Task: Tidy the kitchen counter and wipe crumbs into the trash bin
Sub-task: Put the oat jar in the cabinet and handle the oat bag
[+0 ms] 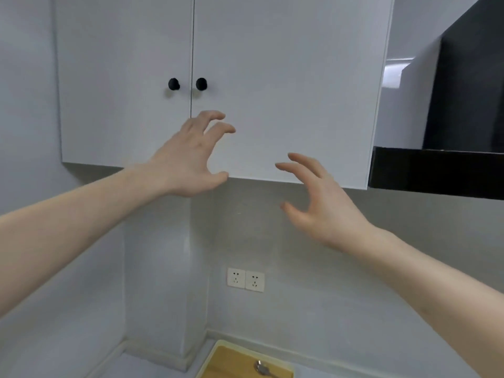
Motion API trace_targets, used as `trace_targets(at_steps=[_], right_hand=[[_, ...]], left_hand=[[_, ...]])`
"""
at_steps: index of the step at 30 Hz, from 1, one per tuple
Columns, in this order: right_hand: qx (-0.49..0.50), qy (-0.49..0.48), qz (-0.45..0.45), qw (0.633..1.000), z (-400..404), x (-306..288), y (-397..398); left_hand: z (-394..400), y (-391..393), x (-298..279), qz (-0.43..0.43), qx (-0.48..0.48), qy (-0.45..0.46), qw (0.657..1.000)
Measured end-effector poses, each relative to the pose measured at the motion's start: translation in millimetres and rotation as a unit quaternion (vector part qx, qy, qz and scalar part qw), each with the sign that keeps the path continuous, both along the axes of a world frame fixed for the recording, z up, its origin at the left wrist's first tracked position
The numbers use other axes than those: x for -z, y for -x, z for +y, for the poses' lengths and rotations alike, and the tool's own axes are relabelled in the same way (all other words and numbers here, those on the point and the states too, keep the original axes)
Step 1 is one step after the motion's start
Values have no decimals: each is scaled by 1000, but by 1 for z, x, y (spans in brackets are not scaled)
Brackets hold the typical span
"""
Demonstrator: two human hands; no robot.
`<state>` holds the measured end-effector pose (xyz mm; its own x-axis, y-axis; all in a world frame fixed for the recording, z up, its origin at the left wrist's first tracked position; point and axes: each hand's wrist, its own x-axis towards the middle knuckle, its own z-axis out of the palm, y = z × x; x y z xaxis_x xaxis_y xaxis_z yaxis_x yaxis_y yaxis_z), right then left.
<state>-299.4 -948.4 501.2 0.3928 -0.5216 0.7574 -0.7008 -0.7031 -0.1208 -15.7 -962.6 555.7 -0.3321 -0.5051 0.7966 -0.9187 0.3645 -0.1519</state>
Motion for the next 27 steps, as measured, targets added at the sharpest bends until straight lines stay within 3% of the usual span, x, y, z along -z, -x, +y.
trace_targets(at_steps=[7,13,20,27], right_hand=[[57,91,11,994,-15,-56,1],[150,110,38,982,-47,-84,5],[261,131,149,945,-83,-66,9],[281,134,153,938,-96,-53,1]], left_hand=[[-20,-16,-69,-6,-84,22,996],[-39,-26,-99,-1,-156,-2,988],[-56,-31,-107,35,-217,-39,975],[-66,-24,-113,5,-218,33,975]])
